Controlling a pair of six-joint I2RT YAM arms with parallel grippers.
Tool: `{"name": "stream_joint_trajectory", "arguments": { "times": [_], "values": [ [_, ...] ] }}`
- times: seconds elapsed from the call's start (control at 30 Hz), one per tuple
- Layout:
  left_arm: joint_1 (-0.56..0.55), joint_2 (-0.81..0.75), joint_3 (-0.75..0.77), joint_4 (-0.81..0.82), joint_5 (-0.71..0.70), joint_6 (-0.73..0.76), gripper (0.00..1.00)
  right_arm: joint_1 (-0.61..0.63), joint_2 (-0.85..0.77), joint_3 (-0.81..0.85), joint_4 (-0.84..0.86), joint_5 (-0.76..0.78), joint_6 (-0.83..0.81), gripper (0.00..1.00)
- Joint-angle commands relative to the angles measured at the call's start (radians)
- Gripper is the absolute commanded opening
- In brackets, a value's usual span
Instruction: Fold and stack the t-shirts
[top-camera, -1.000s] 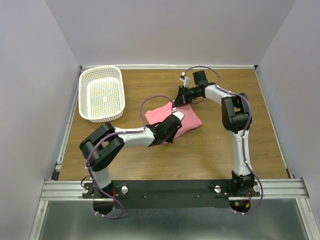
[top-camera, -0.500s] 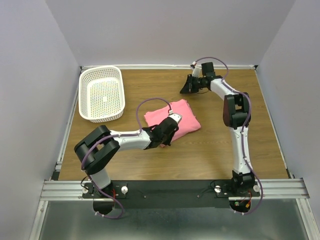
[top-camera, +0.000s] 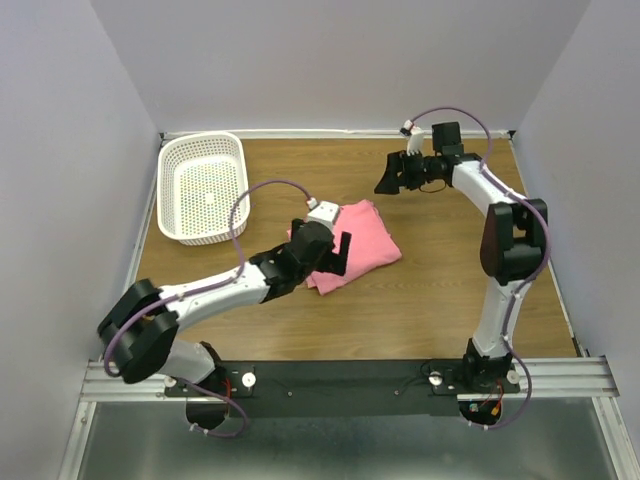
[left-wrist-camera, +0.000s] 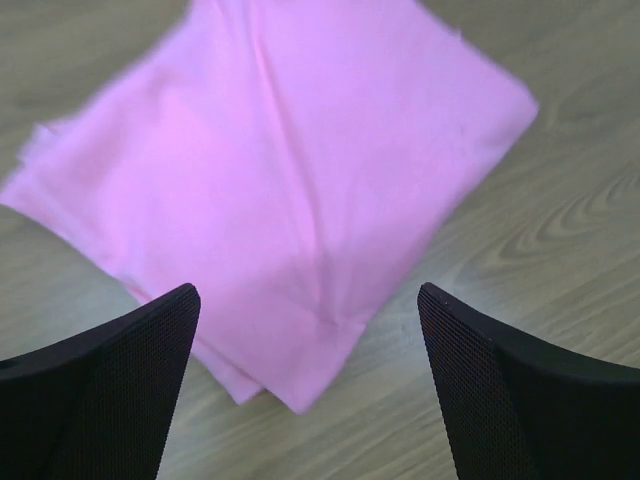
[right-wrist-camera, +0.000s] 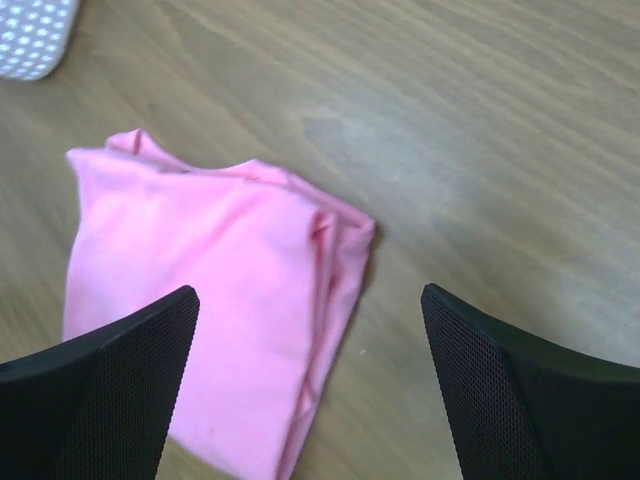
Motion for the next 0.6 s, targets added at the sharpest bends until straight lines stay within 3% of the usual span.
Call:
{"name": "stream_joint_trajectory", "arguments": {
  "times": [0.0, 0.03, 0.17, 0.37, 0.47, 0.57],
  "values": [
    [0.091, -0.12, -0.086, 0.11, -0.051, -0.053, 0.98, 0.005, -0.123, -0.202, -0.018, -0.03, -0.144, 1.0],
    [0.164, -0.134, -0.101, 0.146, 0.032, -0.062, 0.98, 0.007, -0.138, -0.228, -0.019, -0.025, -0.15, 1.0],
    [0.262, -0.235, -0.17, 0.19, 0.109, -0.071, 0.98, 0.047, -0.139, -0.304, -0.02, 0.021, -0.181, 1.0],
    [0.294, -0.47, -0.279, 0.249, 0.187, -0.06, 0.97, 0.102, -0.105, -0.322, -0.026, 0.085, -0.154, 0.97],
    [0.305, -0.467, -0.348, 0.353, 0.287, -0.105, 0.91, 0.102, -0.086, -0.321, -0.032, 0.12, -0.137, 0.95],
    [0.308, -0.356, -0.355, 0.459, 0.367, -0.148, 0.8, 0.102, -0.071, -0.333, -0.036, 0.141, -0.123, 0.93]
  ]
}}
